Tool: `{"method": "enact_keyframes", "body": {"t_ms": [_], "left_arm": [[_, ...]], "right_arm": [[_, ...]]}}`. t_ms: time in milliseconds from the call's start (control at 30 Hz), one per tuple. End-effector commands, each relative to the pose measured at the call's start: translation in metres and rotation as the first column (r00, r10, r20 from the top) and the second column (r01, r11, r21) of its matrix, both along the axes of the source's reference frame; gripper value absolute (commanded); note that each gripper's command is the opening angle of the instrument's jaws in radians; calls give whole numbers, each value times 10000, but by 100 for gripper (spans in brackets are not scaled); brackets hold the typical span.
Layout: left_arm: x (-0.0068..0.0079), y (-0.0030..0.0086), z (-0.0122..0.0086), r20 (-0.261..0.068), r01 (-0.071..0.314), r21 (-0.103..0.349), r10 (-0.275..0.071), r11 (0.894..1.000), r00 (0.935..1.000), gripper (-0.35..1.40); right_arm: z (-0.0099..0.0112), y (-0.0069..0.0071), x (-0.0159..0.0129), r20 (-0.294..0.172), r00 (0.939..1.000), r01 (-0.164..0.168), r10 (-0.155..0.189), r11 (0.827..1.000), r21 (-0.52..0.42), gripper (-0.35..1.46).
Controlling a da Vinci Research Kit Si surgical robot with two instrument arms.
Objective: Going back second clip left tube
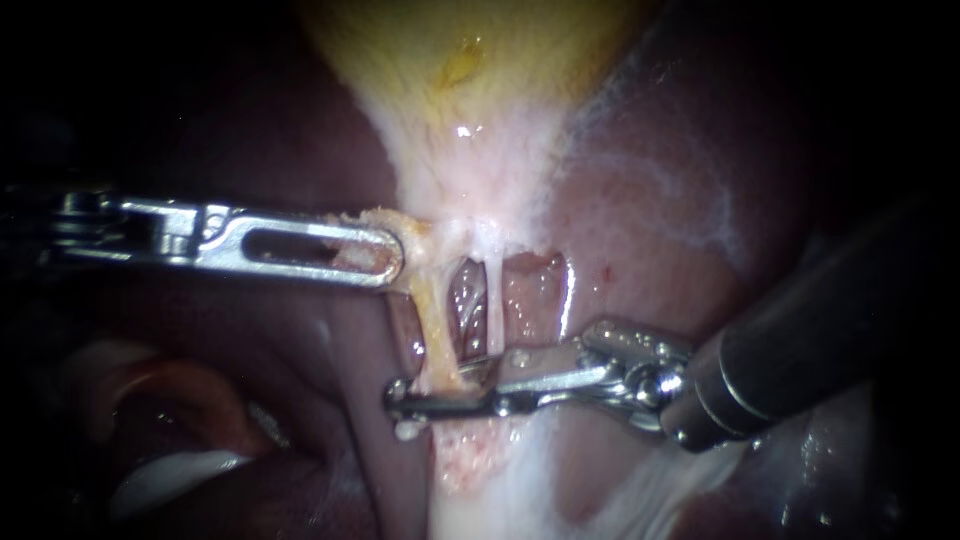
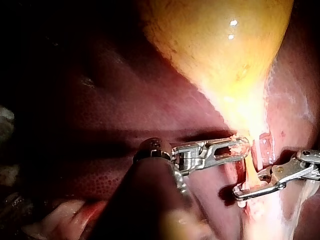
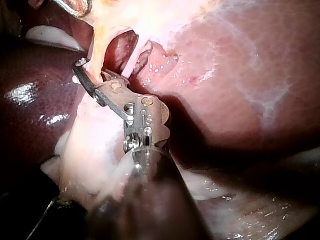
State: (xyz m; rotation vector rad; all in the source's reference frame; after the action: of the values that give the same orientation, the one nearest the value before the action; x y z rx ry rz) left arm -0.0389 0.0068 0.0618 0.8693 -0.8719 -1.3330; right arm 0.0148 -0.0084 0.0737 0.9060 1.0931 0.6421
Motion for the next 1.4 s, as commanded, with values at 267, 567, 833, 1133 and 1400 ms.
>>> {"method": "enact_keyframes", "body": {"t_ms": [267,567,833,1133,1400], "left_arm": [[0,0,0,-5,3,-3,-3,10000,10000,-35],[1,0,0,-4,0,-4,0,10000,10000,-35],[1,0,0,-3,-2,-4,2,10000,10000,-35],[1,0,0,-2,-4,-4,4,10000,10000,-35],[2,0,0,-1,-5,-3,5,10000,10000,-35]], "right_arm": [[1,1,2,-595,9981,105,-182,9917,-1284,-15],[-1,0,8,-1038,9946,-270,-60,9491,-3137,49],[0,1,-6,-1089,9940,-281,-132,9289,-3693,50],[-16,-14,-12,-1480,9862,118,-740,9238,-3828,50],[-11,-8,-16,-1454,9869,36,-705,9092,-4164,50]]}}
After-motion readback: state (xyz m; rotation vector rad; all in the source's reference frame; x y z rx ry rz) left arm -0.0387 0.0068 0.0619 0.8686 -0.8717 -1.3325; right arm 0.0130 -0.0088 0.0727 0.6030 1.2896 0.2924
